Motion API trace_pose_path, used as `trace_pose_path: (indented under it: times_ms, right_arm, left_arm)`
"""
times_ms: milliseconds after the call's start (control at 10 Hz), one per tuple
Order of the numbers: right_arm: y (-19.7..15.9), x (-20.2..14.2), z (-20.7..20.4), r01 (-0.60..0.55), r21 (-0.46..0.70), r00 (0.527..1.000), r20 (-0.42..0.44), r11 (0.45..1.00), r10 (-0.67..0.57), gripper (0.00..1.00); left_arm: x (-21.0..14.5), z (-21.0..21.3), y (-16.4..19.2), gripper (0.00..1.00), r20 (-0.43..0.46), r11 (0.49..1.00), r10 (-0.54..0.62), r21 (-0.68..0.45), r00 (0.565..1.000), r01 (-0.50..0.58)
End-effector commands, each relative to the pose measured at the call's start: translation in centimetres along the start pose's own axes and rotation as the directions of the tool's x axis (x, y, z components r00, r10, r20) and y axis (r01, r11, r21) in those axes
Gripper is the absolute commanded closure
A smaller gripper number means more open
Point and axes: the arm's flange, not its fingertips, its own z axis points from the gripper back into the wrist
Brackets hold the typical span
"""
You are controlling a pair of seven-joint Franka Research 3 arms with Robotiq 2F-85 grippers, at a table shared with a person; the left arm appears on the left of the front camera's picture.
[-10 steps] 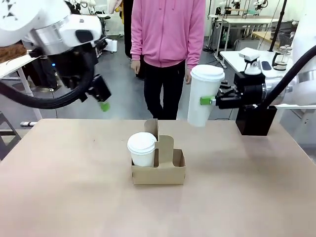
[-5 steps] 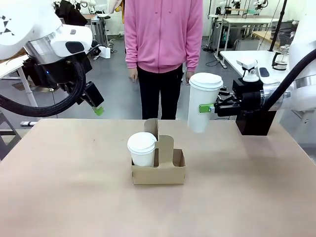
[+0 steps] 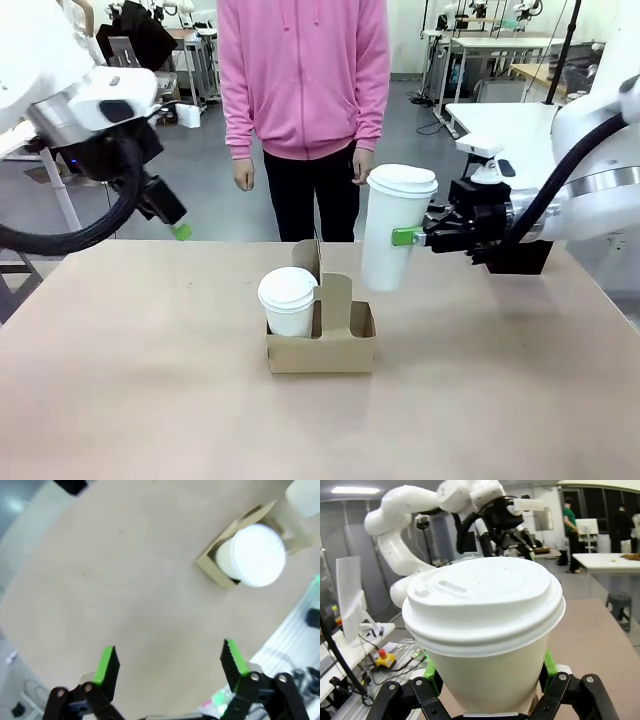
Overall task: Pour a drink into a cup and package it in a carrier.
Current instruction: Insert the held 600 ml Paper Cup into the Cup Carrier.
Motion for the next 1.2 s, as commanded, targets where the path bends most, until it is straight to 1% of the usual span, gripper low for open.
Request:
trace_pose_path:
  times_ms: [0,200,300,400,500,600,700,900,1100]
  right_arm:
    - [-1.2,-0.7,-1.4,-0.001,0.059,1.000,-0.019,0.998,0.002,0.13]
    - [-1.6,-2.0,-2.7,-0.016,0.044,0.999,-0.039,0.999,0.018,0.13]
    - [-1.9,-2.8,-3.0,-0.013,0.046,0.999,-0.050,0.999,0.015,0.13]
    - [-1.9,-3.6,-3.5,-0.010,0.052,0.998,-0.064,0.999,0.014,0.13]
    - [-2.1,-4.4,-3.4,-0.024,0.053,0.997,-0.076,0.998,0.028,0.13]
    - [-2.3,-5.1,-3.5,-0.046,0.051,0.996,-0.076,0.998,0.050,0.13]
    - [-2.2,-5.6,-3.6,-0.044,0.051,0.995,-0.084,0.998,0.048,0.13]
    - [-2.5,-7.2,-3.8,-0.031,0.062,0.997,-0.069,0.998,0.035,0.13]
    - [-2.4,-8.2,-3.9,-0.034,0.053,0.997,-0.074,0.998,0.038,0.13]
  left_arm:
    - [-3.3,-1.1,1.8,0.00,0.072,0.994,-0.083,-0.070,0.994,0.088]
    - [-5.0,-2.1,2.8,0.00,0.143,0.985,-0.157,-0.051,0.977,0.166]
    - [-5.5,-3.0,3.3,0.00,0.162,0.981,-0.170,-0.065,0.972,0.182]
    - [-6.0,-3.3,3.6,0.00,0.186,0.980,-0.163,-0.083,0.969,0.181]
    - [-5.7,-3.6,3.8,0.06,0.199,0.983,-0.086,-0.142,0.976,0.115]
    - [-5.5,-2.6,3.4,0.06,0.125,0.986,-0.152,-0.047,0.980,0.159]
    - [-5.5,-2.6,3.4,0.06,0.125,0.986,-0.152,-0.047,0.980,0.159]
    - [-5.5,-2.6,3.4,0.06,0.125,0.986,-0.152,-0.047,0.980,0.159]
    - [-5.5,-2.6,3.4,0.06,0.125,0.986,-0.152,-0.047,0.980,0.159]
